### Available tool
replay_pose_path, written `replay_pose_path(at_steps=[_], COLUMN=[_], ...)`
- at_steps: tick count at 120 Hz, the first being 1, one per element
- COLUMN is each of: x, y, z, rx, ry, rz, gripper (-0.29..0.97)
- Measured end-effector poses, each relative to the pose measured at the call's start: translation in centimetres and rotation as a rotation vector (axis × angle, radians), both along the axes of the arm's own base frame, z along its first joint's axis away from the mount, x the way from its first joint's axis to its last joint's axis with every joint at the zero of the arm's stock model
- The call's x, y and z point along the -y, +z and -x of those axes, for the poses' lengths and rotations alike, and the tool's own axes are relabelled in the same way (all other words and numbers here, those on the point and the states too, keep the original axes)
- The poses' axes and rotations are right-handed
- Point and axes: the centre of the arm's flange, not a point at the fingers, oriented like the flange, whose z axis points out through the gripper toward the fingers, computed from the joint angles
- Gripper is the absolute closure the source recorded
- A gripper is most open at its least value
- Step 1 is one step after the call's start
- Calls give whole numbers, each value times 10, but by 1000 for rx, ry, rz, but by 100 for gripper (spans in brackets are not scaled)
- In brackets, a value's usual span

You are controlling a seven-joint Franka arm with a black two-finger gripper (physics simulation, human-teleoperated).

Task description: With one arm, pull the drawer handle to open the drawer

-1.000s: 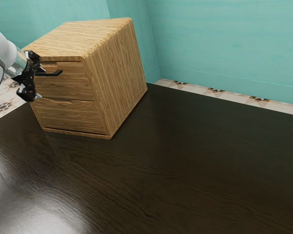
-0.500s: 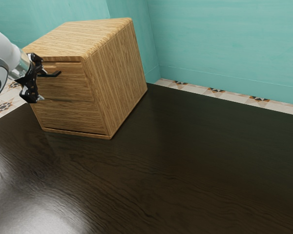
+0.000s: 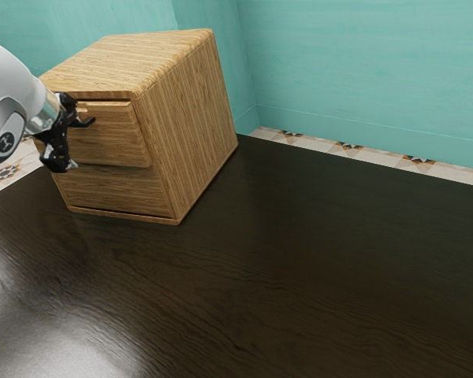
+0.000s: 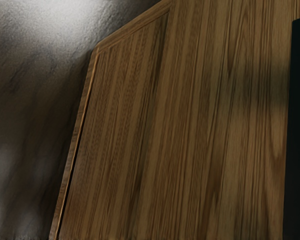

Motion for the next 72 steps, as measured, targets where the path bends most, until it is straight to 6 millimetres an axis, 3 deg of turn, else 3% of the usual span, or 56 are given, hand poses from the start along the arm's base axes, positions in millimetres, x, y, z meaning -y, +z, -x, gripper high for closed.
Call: replay_pose_path(at_steps=[33, 72], x=[7, 25], y=[8, 17], z=[17, 56], rx=[-2, 6], ry=[7, 4], rz=[-9, -4], gripper=[0, 0])
